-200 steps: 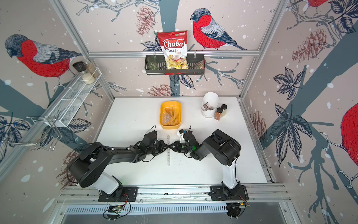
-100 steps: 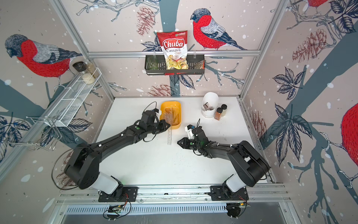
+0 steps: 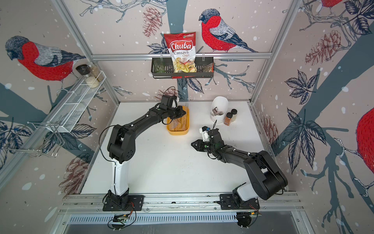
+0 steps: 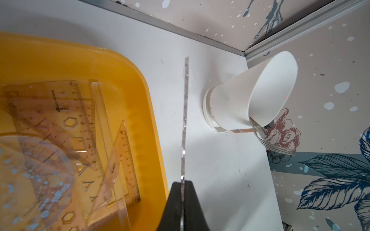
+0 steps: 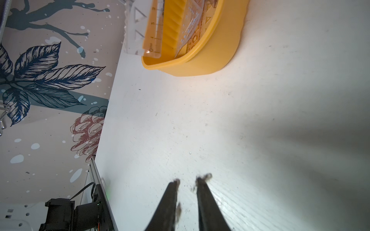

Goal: Put the scattered rulers into the storage box
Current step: Place the ruler in the storage box.

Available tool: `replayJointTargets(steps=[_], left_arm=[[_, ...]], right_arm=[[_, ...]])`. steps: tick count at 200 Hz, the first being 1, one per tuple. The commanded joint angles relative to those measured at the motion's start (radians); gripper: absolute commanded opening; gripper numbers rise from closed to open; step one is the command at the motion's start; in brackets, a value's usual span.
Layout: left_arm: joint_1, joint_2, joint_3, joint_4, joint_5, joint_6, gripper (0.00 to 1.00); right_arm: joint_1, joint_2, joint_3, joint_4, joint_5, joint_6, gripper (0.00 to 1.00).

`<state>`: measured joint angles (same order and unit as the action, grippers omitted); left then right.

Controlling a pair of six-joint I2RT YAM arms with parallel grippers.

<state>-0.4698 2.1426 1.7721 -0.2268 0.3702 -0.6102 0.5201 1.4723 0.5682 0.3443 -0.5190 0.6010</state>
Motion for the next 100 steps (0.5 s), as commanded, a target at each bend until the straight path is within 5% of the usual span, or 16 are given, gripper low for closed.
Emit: replayJointTargets(steps=[1,100], left_arm=[[0.011,0.034,0.033,0.005,0.006,0.003,0.0],[0.035,0.068,-0.083,0.109,-0.022,-0.054,0.0]], right_arm=[[-0.012,0.012,-0.005,0.037,-0.049,-0.016,0.25],[-0.031,0.063,-0.005,0.073,-0.086,-0.01,0.25]])
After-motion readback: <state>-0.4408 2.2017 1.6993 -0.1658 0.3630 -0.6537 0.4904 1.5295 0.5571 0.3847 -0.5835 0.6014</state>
